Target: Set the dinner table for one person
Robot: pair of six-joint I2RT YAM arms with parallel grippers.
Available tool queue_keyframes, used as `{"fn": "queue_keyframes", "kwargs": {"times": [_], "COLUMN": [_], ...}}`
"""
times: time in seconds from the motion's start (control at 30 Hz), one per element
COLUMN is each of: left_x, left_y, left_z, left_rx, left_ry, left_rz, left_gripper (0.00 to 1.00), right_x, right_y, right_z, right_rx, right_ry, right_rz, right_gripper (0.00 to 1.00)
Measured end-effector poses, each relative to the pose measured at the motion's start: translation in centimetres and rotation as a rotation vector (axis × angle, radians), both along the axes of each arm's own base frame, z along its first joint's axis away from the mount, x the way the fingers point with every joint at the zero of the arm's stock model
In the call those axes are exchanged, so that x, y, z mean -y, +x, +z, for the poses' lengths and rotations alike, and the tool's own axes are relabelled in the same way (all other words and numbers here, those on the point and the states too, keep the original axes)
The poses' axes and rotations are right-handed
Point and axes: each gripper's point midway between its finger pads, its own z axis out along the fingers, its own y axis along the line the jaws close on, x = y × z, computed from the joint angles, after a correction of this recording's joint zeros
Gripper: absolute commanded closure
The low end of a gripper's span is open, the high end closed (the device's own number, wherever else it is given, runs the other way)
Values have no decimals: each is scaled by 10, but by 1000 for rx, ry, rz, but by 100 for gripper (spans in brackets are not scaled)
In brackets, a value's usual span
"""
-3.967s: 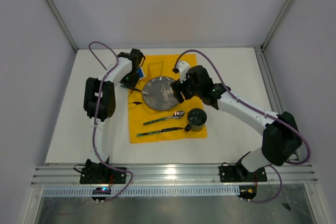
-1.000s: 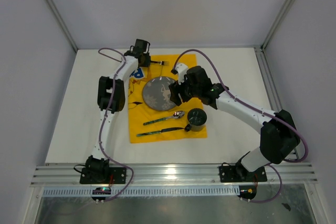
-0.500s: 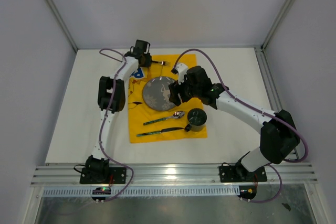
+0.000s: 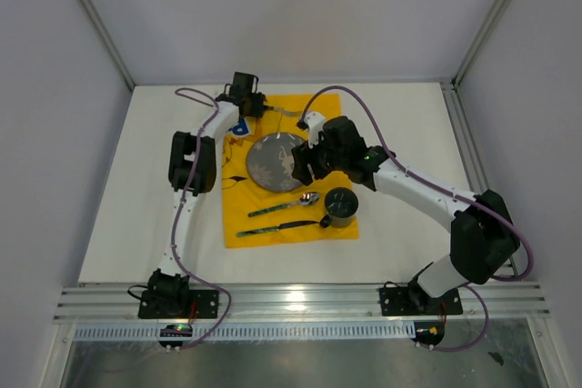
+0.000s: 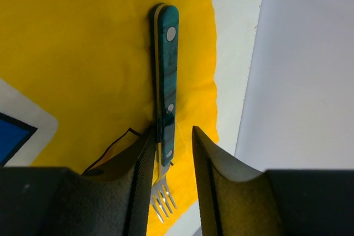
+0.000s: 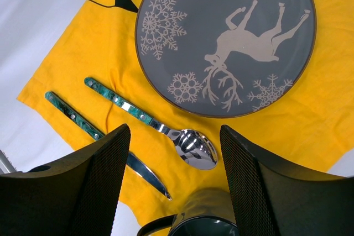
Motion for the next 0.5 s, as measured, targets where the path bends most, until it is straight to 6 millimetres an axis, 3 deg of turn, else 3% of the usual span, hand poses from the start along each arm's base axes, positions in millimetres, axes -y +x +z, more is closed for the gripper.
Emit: {"fn": "queue_keyframes", "kwargs": {"times": [0.5], "left_x": [10], "left_y": [-8], "left_z": [1], "left_rx": [-1], "left_ry": [-24], "left_rz": [-69], "left_gripper": [63], "right_x": [-9], "right_y": [-10], "right_z": [-8], "right_rx": [-27], "right_ry": [38], "right_rz": [21], "right_gripper": [30]}}
